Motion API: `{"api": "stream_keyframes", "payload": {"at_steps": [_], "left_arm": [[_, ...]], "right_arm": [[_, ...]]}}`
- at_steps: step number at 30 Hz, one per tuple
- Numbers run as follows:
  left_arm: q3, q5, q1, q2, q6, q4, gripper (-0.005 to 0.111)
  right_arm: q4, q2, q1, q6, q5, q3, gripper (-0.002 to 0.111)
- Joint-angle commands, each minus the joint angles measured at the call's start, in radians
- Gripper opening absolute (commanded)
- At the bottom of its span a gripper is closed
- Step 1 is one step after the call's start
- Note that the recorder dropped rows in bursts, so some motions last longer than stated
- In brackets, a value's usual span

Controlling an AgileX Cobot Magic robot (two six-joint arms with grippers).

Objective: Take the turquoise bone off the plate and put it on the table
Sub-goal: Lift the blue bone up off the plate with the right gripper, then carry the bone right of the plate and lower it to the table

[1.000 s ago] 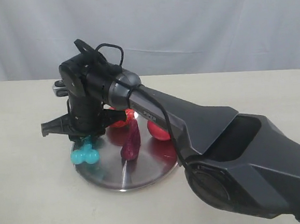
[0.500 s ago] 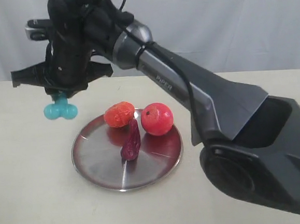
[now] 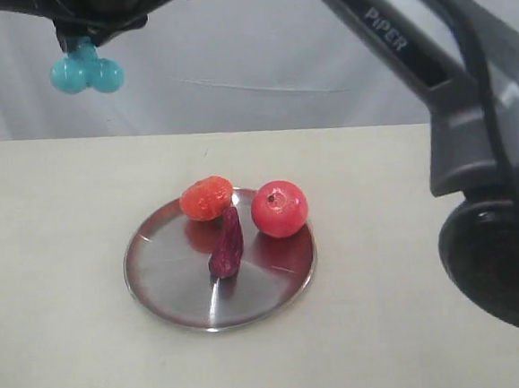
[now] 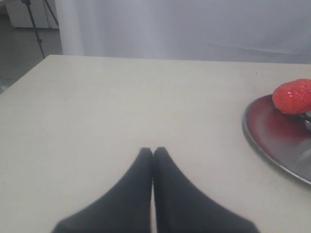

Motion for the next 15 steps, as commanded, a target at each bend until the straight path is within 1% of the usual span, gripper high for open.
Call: {"api": "stream_keyframes", "payload": {"at_steps": [1,7,13,15], "left_arm": [[0.003,-0.005,0.004,-0.001,-0.004,-0.002,0.0],[0.003,-0.005,0.004,-0.001,-0.004,-0.002,0.0],[0.003,-0.005,0.004,-0.001,-0.004,-0.002,0.0],[0.003,-0.005,0.004,-0.001,-0.004,-0.002,0.0]], "right_arm": [[-0.091,-0.095,0.003,-0.022,-0.008,-0.008,-0.001],[-0.171,-0.258,0.003,-0.044,-0.008,-0.008,-0.001],[-0.37,-0.465,-0.002,-0.049,-0.008,-0.008,-0.001],[-0.389,-0.535,-0.039,-0.049,-0.008,0.027,-0.001]]}}
